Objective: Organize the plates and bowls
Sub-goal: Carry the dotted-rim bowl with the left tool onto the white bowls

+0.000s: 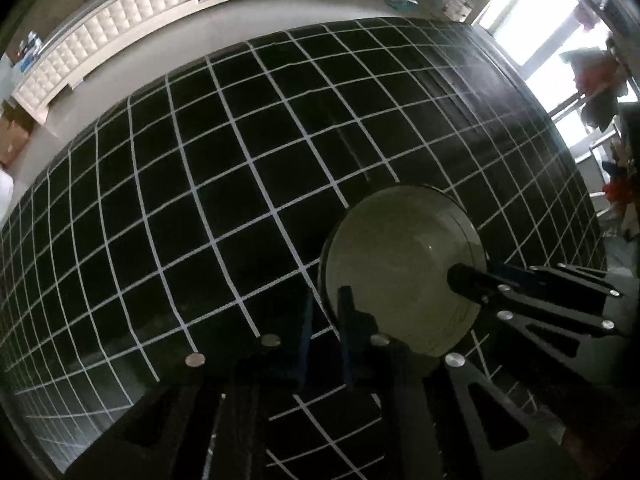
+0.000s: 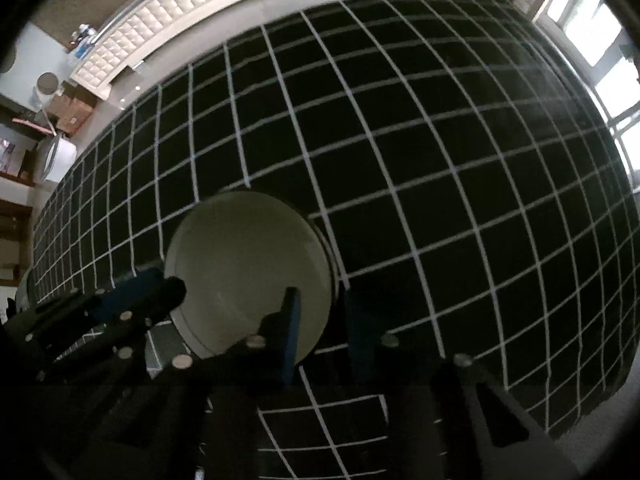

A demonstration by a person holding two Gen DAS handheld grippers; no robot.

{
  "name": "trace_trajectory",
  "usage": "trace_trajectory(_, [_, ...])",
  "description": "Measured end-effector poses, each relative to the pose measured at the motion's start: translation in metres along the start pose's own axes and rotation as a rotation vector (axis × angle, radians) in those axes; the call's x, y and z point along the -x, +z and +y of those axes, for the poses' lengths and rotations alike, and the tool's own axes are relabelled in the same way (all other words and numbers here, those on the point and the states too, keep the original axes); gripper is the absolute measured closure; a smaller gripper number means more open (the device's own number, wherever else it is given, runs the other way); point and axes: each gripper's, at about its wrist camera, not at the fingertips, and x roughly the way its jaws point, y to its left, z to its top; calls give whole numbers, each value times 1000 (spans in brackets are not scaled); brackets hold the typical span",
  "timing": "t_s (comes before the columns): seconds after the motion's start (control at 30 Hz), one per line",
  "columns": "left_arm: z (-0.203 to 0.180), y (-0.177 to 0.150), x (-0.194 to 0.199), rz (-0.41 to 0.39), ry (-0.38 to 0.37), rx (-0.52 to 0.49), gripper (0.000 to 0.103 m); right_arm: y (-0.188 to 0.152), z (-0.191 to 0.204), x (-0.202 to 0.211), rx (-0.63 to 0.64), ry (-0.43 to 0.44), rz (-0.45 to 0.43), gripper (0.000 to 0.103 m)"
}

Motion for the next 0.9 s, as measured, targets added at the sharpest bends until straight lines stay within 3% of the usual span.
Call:
trace_trajectory(0.3, [0,-3,-5,38,57,-34,95,-10,15,2,43,-43,-5,86])
trace_trajectory(0.67, [55,-43,4,98,108,14,92,-30,65,0,155,-14,6,85])
trace_trajectory(0.9, [93,-65,16,115,147,52,93,-44,103,-14,181,37,62,86])
